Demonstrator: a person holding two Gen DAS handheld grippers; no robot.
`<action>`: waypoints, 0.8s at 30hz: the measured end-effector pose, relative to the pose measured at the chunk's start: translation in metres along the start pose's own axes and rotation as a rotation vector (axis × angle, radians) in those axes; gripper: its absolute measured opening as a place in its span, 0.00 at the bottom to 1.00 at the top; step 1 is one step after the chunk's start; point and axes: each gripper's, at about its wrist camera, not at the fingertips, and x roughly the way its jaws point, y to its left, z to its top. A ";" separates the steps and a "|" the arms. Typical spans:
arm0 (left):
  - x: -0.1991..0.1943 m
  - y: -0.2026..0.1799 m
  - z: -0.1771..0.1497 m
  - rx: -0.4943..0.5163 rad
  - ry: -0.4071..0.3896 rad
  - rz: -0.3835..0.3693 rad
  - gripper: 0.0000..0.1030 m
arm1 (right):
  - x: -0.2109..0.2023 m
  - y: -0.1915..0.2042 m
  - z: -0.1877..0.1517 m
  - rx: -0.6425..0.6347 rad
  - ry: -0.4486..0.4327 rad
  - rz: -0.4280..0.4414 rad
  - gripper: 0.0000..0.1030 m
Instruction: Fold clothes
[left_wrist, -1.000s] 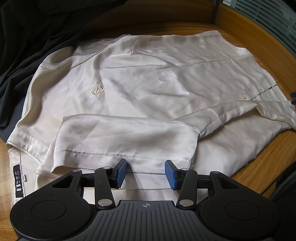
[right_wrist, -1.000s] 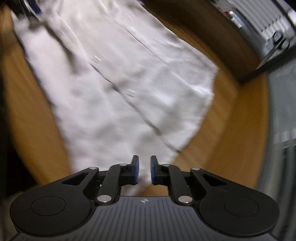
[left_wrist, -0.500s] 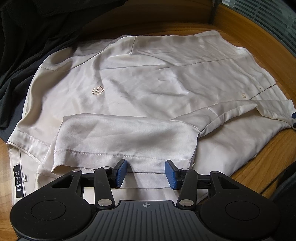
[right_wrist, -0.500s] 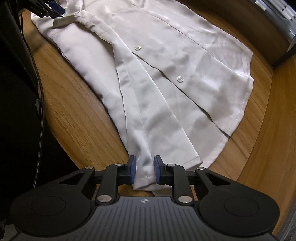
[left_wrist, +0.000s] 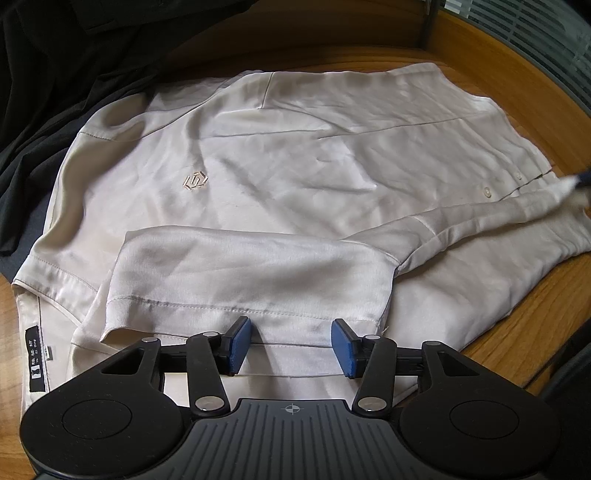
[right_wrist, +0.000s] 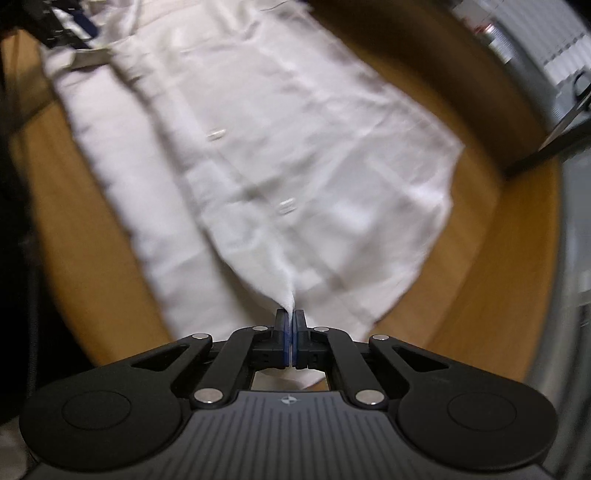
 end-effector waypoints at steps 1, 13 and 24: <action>0.000 0.001 0.000 0.001 0.000 -0.001 0.50 | 0.002 -0.005 0.004 -0.014 -0.005 -0.033 0.01; 0.000 0.007 0.000 -0.051 0.006 0.022 0.50 | 0.059 -0.033 0.029 -0.107 0.006 -0.103 0.01; -0.023 0.030 0.006 -0.127 -0.059 0.079 0.49 | 0.063 -0.037 0.036 -0.098 0.021 -0.072 0.21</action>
